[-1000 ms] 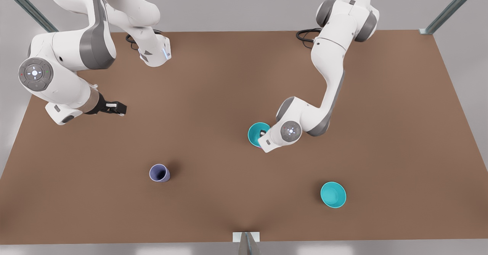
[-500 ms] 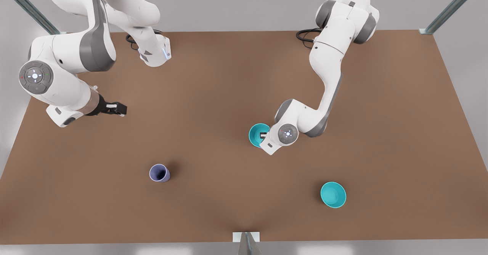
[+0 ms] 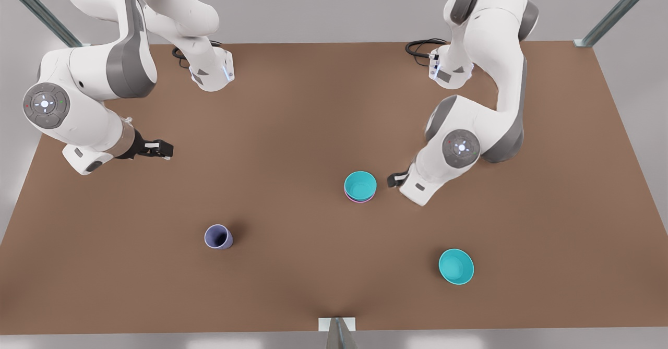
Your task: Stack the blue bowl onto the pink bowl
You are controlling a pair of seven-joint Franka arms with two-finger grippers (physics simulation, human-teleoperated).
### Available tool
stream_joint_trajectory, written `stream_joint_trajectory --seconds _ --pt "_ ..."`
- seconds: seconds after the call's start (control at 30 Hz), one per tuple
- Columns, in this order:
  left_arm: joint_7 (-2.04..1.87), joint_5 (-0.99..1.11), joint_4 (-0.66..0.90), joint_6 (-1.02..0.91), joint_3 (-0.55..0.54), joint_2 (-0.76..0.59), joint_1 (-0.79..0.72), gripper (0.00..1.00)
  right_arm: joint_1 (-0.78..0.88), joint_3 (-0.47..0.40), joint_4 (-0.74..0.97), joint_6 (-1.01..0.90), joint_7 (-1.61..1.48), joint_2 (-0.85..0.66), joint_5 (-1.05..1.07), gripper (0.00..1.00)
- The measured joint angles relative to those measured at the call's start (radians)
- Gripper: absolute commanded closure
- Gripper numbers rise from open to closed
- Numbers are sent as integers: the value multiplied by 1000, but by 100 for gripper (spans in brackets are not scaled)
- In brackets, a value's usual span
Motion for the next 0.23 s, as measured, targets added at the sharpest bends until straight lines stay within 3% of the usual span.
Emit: stream_joint_trajectory --seconds 0.1,0.23 --pt "82 85 -172 -99 -11 -221 111 0 -2 -1 -2 0 -2 4 5 0" --pt "175 131 -211 -160 -13 -267 131 0 0 -1 -4 1 -4 12 13 0"
